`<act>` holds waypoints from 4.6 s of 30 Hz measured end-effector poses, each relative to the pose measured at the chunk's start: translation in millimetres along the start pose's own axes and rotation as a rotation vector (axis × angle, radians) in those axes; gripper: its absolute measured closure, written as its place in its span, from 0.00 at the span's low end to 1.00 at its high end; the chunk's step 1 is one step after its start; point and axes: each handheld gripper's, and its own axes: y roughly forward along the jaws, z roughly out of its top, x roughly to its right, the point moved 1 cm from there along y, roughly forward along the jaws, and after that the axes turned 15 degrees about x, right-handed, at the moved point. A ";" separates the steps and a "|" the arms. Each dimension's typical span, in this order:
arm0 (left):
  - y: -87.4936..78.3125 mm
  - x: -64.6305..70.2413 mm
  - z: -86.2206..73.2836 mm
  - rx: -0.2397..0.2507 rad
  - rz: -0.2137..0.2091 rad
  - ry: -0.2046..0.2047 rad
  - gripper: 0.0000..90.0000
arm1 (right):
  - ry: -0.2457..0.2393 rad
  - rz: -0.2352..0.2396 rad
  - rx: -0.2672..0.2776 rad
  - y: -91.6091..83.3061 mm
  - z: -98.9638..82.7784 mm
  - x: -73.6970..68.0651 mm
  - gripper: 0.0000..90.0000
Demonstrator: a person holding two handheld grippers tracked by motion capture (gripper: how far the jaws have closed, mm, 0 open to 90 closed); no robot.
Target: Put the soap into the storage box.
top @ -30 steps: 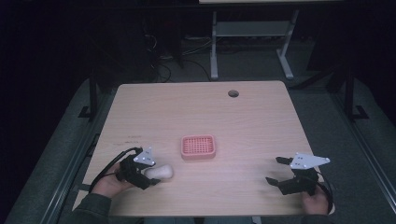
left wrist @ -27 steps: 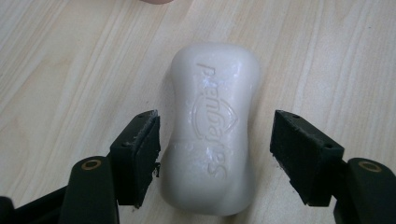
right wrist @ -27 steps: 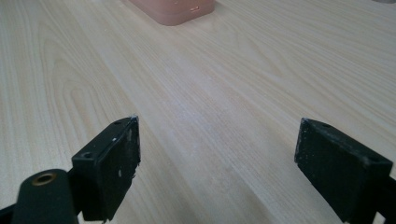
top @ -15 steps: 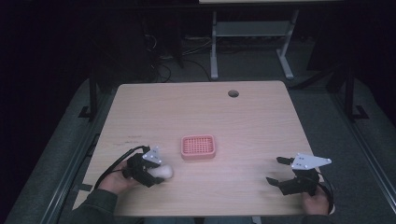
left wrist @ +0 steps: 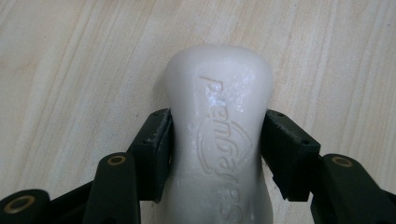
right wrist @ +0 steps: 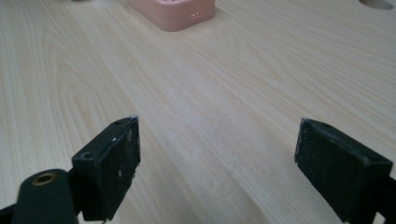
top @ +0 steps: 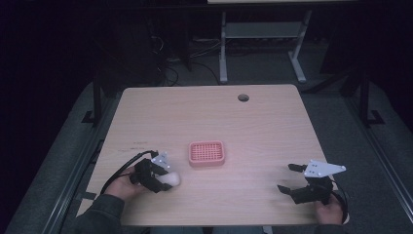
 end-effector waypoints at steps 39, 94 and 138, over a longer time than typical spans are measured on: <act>-11.0 1.4 7.1 0.012 0.036 0.009 0.55 | 0.005 -0.003 0.021 -2.3 1.0 -0.4 0.15; -18.6 -11.4 55.6 -0.021 0.013 0.076 0.55 | 0.011 0.001 0.040 -2.7 1.1 0.4 0.15; 3.8 -30.7 108.2 -0.056 -0.008 0.138 0.55 | 0.028 -0.007 0.066 -7.0 1.1 3.2 0.15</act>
